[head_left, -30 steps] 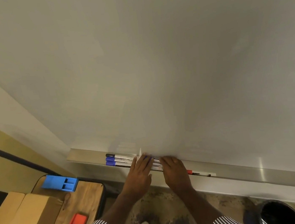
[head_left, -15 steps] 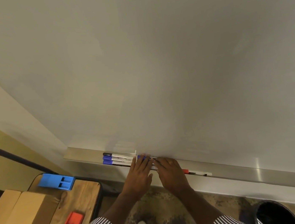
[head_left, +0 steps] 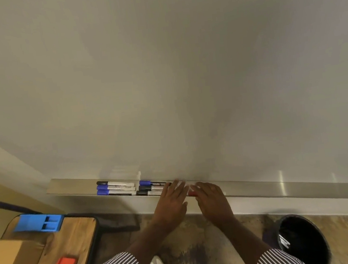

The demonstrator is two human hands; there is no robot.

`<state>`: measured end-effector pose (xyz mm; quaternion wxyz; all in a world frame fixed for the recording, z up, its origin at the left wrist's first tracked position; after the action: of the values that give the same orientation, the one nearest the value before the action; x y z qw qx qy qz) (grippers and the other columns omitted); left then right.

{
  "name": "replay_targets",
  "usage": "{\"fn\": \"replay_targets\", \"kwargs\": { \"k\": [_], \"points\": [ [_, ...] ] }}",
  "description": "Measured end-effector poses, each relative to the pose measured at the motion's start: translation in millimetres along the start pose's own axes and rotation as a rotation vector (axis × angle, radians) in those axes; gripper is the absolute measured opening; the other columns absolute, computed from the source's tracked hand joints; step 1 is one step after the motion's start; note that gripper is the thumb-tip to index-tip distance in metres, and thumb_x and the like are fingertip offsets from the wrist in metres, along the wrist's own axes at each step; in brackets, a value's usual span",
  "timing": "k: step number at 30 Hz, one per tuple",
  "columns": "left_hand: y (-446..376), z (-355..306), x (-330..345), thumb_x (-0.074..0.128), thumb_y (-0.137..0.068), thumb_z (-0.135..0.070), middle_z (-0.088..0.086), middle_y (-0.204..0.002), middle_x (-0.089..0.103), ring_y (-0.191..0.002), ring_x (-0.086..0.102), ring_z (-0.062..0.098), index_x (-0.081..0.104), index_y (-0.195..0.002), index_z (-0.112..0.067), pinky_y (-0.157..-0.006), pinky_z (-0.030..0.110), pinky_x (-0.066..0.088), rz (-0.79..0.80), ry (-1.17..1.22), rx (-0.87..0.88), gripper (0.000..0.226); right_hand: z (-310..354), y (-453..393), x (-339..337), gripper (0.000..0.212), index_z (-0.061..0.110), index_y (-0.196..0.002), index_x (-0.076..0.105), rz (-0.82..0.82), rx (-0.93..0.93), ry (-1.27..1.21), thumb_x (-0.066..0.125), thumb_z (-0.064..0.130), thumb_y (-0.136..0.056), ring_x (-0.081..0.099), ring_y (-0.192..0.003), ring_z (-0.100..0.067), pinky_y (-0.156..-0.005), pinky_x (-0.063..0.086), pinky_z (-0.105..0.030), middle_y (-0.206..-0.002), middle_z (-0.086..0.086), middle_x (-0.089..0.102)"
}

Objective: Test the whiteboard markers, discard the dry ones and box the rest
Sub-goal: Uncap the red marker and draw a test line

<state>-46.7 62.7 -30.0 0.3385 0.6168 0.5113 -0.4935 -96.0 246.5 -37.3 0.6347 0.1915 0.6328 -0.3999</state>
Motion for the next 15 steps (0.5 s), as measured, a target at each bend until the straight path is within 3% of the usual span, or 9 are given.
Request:
{"fn": "replay_targets", "kwargs": {
  "k": [5,9,12,15],
  "points": [
    [-22,-22,10,0.089,-0.066,-0.022,0.001,-0.112,0.075,-0.111,0.068,0.027,0.076,-0.111,-0.018,-0.092,0.044,0.056,0.051,-0.048,0.035,0.048,-29,19,-6,0.047,0.020,-0.120,0.072,0.086,0.067,0.059,0.086,0.016,-0.075,0.070,-0.098,-0.021,-0.087,0.056,-0.036,-0.110,0.001,0.072],
    [-44,-28,18,0.097,-0.053,-0.031,-0.005,-0.085,0.070,-0.080,0.065,0.020,0.075,-0.089,-0.026,-0.070,0.034,0.052,0.083,-0.133,-0.006,0.042,-42,17,-8,0.045,0.026,-0.109,0.075,0.124,0.053,0.044,0.087,0.009,-0.069,0.067,-0.083,-0.017,-0.071,0.054,-0.029,-0.095,0.006,0.071],
    [-60,-35,14,0.098,-0.043,-0.040,-0.005,-0.070,0.065,-0.072,0.064,0.021,0.072,-0.069,-0.025,-0.063,0.031,0.050,0.085,-0.184,0.002,0.040,-46,7,-13,0.039,0.030,-0.103,0.074,0.162,-0.017,0.045,0.084,0.012,-0.070,0.063,-0.078,-0.015,-0.067,0.050,-0.028,-0.088,0.008,0.065],
    [-69,-41,9,0.097,-0.043,-0.042,-0.005,-0.066,0.064,-0.070,0.064,0.022,0.071,-0.064,-0.024,-0.061,0.031,0.048,0.029,-0.191,0.005,0.038,-55,4,-18,0.035,0.030,-0.103,0.072,0.148,-0.047,-0.003,0.079,0.011,-0.074,0.063,-0.080,-0.017,-0.069,0.050,-0.028,-0.090,0.007,0.063]
  ]
}}
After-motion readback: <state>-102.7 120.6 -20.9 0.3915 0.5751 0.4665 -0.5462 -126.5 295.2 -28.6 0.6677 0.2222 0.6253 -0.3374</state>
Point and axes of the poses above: each hand's wrist, its own y-axis away from the middle knuckle, its own x-axis out of the palm, z = x × y, the point moved 1 cm from there along -y, towards the middle knuckle
